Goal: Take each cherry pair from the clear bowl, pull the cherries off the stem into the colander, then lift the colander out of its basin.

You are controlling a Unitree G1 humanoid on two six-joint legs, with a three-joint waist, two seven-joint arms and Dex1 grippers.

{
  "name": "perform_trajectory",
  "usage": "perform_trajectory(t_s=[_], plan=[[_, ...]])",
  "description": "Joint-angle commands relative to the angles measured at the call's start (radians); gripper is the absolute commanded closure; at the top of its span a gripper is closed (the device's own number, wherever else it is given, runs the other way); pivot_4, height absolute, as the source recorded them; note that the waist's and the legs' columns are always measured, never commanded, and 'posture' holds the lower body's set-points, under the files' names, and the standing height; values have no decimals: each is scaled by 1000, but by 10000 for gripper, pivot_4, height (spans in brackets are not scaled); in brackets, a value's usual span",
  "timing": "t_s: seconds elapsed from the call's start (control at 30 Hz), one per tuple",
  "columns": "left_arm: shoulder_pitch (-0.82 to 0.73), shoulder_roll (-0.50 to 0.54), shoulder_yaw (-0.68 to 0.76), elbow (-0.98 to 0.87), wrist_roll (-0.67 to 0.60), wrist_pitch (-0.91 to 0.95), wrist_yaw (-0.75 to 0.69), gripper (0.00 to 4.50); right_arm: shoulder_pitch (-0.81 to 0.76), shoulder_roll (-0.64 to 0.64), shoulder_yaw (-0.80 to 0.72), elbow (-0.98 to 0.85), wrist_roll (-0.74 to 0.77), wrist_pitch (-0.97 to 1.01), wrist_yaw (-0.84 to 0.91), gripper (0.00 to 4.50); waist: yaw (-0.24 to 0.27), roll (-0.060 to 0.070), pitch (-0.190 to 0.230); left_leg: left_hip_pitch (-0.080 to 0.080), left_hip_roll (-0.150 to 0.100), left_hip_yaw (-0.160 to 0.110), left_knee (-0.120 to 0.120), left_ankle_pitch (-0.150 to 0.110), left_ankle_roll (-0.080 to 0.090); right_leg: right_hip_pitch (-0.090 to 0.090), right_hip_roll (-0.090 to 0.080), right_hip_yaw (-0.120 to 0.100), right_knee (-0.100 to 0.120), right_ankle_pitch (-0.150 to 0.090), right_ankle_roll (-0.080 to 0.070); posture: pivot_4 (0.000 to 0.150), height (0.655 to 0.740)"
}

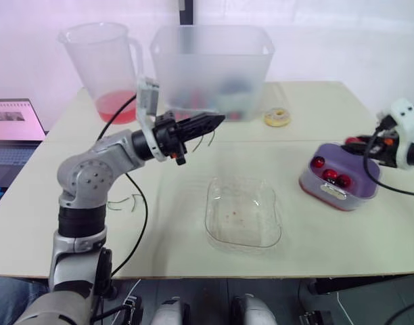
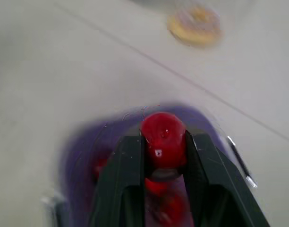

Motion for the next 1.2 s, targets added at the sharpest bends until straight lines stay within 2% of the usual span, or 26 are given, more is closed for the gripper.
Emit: perform_trajectory(t_s=[0.03,0.17,0.27,0.33,0.37,0.53,0.57,0.8,1.07,1.2], plan=[[15,4,18,-60,-15,-12,18,45000,-2,3,5,98,-90,-96,-1,38741,0,0,0,0,0,0,0,0,0,0,0,0,0,0,0,1500,6886],[37,2,9,-82,-8,-19,36,45000,-35,69,23,235,-179,-222,-63,38741,0,0,0,0,0,0,1,0,-1,0,0,0,0,0,0,1500,6886],[43,1,8,-90,-15,-14,47,45000,-72,102,23,297,-207,-230,-70,38741,1,0,0,0,0,0,1,1,-1,0,0,0,0,0,0,1500,6886],[46,2,10,-94,-22,-9,51,45000,-88,108,26,320,-229,-240,-70,29078,1,1,0,0,0,0,1,1,-1,0,0,0,0,0,0,1500,6886],[49,5,10,-96,-21,-10,52,45000,-94,110,25,323,-234,-237,-62,26269,1,1,0,0,0,0,1,1,-1,0,0,0,0,0,0,1500,6886],[58,12,14,-101,-20,-11,55,45000,-122,92,21,268,-249,-204,-18,2047,1,1,0,0,0,0,1,1,-2,1,0,-1,0,0,0,1500,6886],[60,10,16,-103,-24,-9,59,45000,-134,85,12,244,-242,-184,-7,456,1,1,0,0,0,0,1,1,-2,1,0,-1,0,0,0,1500,6886],[69,21,22,-97,-36,8,73,45000,-242,78,-79,-11,-71,6,143,456,1,3,1,0,0,-1,1,1,-2,1,0,-1,0,0,0,1500,6886],[142,152,32,-125,-30,94,94,45000,-264,156,-152,-476,461,415,380,456,1,3,1,0,0,-2,1,1,-2,1,0,-1,0,0,0,1500,6886],[219,219,111,-165,-91,138,130,45000,-274,220,-136,-552,577,484,364,456,2,2,1,0,0,-3,1,1,-2,1,0,-2,0,0,0,1500,6886]])
